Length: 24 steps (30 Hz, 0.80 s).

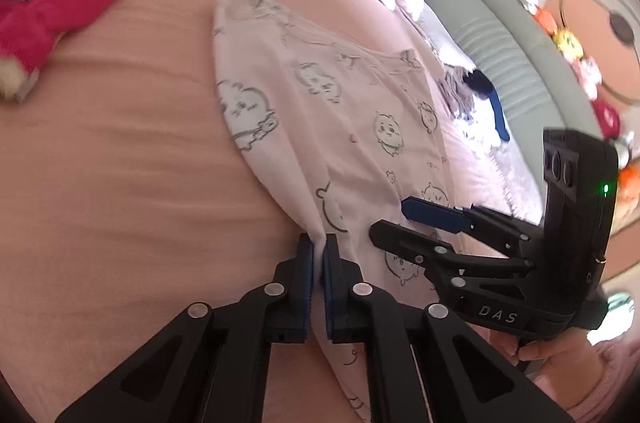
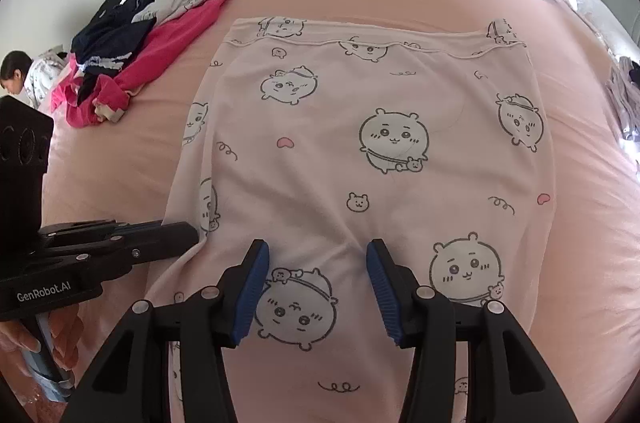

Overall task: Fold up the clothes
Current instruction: 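Hold the pants edge with the left gripper and tuck it straight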

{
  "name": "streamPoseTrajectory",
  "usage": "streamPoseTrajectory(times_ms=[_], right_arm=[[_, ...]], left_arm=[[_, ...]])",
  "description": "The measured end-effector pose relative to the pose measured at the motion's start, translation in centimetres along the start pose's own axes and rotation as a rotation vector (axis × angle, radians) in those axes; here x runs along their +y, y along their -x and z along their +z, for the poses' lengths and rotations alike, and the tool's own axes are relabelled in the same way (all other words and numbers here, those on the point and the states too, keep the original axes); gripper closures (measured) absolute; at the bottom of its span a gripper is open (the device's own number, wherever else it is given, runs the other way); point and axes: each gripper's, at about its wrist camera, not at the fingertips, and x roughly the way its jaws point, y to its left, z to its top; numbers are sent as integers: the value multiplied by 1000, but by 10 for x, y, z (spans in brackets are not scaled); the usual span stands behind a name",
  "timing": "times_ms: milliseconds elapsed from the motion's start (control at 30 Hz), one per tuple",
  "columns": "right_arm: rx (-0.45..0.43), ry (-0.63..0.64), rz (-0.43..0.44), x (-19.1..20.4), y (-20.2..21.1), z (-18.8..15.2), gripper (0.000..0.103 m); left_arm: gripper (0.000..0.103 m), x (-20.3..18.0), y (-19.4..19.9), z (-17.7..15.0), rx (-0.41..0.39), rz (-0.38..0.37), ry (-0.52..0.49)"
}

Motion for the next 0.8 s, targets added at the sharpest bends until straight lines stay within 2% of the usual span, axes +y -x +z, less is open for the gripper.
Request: streamPoseTrajectory(times_ms=[100,233,367,500,600,700,800], right_arm=[[7,13,-22,-1,0,-2,46],[11,4,-14,-7,1,-4,45],[18,25,-36,-7,2,-6,44],[16,-1,-21,-10,11,-9,44],[15,-16,70,-8,25,-20,44],[20,16,137,9,39,-31,44],[4,105,193,38,58,-41,44]], left_arm=[[100,6,8,2,1,42,12],[100,15,11,-2,22,81,28],[103,26,27,-4,9,199,17],[103,35,46,-4,-30,149,38],[103,26,46,-6,-42,94,29],[103,16,33,-9,11,140,-22],[103,19,26,-11,46,133,8]])
